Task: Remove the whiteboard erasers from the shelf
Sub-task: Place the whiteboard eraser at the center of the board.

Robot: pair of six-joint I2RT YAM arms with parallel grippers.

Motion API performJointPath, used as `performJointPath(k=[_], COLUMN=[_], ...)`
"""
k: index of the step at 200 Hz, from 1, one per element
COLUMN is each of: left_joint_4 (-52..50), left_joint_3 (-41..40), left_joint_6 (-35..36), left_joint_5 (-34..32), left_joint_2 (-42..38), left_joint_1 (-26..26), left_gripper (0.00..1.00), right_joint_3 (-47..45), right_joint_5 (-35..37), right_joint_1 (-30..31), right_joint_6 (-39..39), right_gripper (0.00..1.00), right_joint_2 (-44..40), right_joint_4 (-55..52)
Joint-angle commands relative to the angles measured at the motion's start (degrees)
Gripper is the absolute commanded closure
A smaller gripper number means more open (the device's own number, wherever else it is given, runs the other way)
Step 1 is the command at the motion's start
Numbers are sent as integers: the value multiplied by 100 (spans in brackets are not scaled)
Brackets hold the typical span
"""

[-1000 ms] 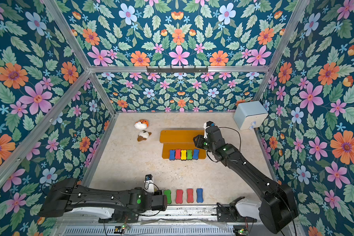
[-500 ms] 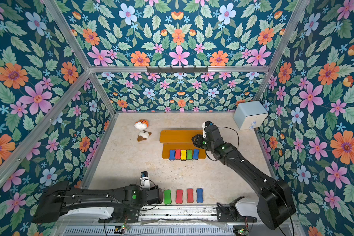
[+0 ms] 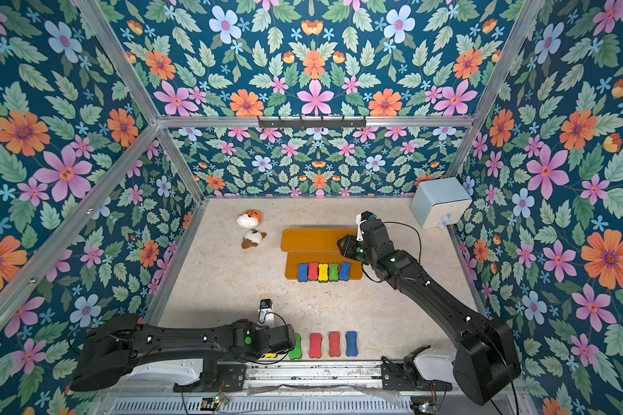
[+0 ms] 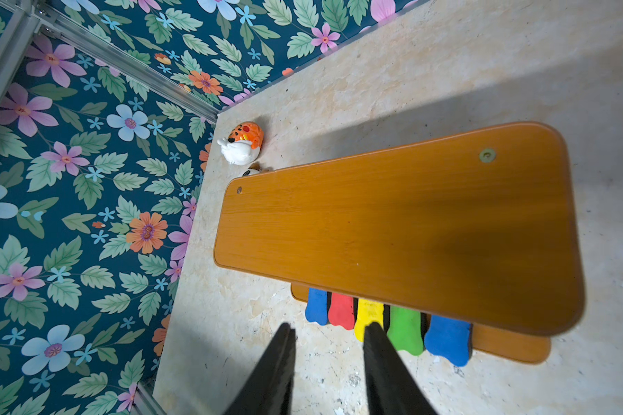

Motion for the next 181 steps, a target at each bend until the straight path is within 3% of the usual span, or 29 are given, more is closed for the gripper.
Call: performJointPath(k=[1,65,98,136,158,181], left_joint_4=[13,-85,-520,-488,95,591], left_joint_3=[54,46,390,996,1408,2191], left_joint_6=[118,19,255,1550,2646,3659], left_joint_5=[31,9,-310,-400,20,730], left_joint_2=[48,-13,-260,-651,-638,-118], left_joint_1=[16,13,158,1319,2330,3443], left_gripper=[35,34,31,29,28,28], right_joint_3=[29,35,51,111,101,189], right_joint_5=[13,-13,35,337,580,853], right_joint_1=[7,2,0,7,7,-87], right_joint_6=[-17,-10,-75,-354,-545,-742], right_gripper=[63,63,63,62,61,60], right_joint_2=[-4,18,24,19,30,185], right_joint_4=[7,56,66,41,50,-29])
